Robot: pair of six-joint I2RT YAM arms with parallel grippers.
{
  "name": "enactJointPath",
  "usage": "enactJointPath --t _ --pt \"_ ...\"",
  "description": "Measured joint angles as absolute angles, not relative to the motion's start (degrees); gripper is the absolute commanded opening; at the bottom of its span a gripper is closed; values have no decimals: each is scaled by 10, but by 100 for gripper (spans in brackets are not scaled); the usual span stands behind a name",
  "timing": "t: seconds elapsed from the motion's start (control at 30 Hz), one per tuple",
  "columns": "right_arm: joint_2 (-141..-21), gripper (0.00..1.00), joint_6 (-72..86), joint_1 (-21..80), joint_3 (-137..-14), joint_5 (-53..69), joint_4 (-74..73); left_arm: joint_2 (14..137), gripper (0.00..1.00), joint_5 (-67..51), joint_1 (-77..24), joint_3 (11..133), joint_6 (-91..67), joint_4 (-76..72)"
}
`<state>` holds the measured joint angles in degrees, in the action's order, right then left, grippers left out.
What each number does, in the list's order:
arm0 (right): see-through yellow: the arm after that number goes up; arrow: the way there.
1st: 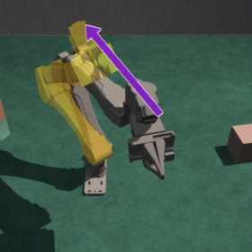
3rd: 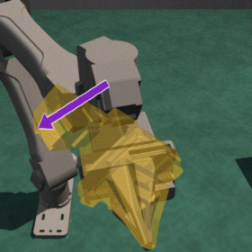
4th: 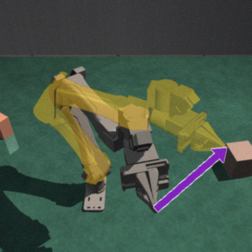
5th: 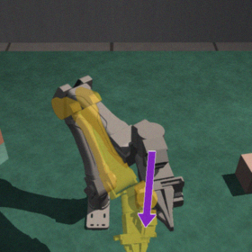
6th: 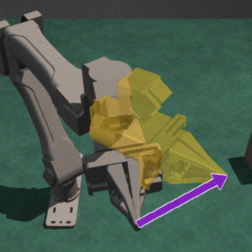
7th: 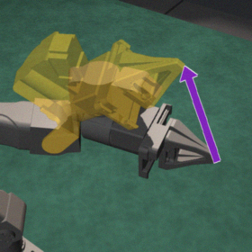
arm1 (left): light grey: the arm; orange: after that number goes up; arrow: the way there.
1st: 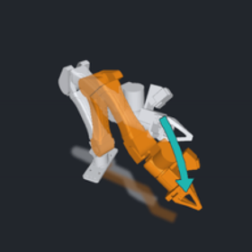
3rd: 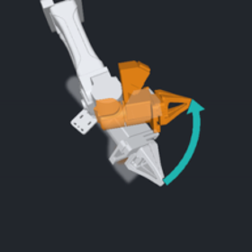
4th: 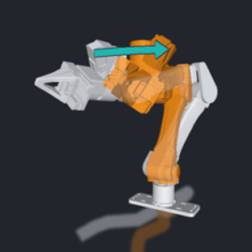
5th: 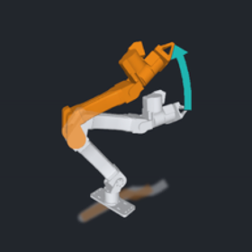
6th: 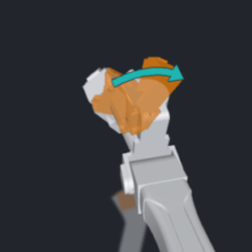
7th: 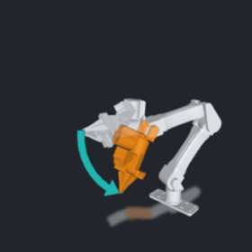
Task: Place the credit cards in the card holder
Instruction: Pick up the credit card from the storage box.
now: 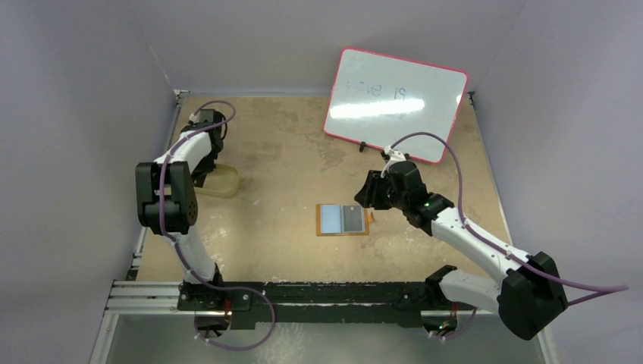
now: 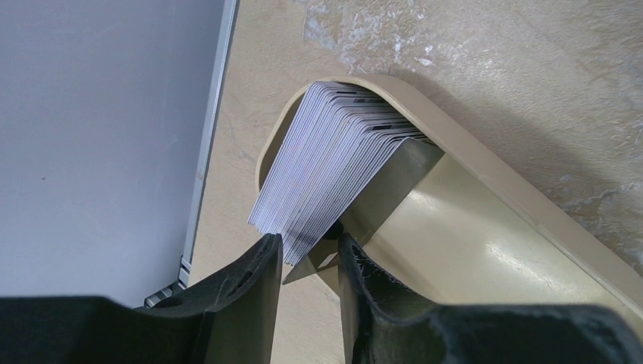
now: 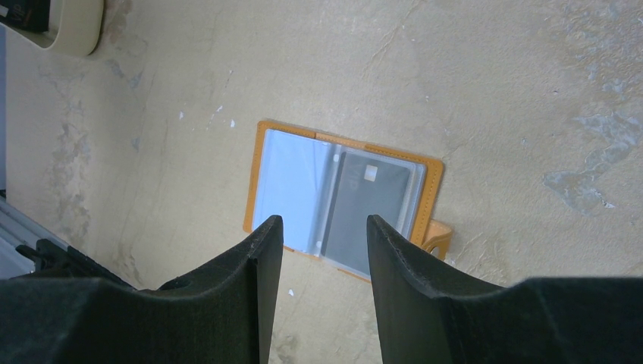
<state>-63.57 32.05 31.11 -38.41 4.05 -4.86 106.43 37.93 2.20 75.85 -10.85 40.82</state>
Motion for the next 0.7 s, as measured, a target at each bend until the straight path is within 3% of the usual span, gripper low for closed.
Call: enactJointPath --t 0.7 --pt "-637 48 319 311 -384 41 -49 1053 13 376 21 771 -109 425"
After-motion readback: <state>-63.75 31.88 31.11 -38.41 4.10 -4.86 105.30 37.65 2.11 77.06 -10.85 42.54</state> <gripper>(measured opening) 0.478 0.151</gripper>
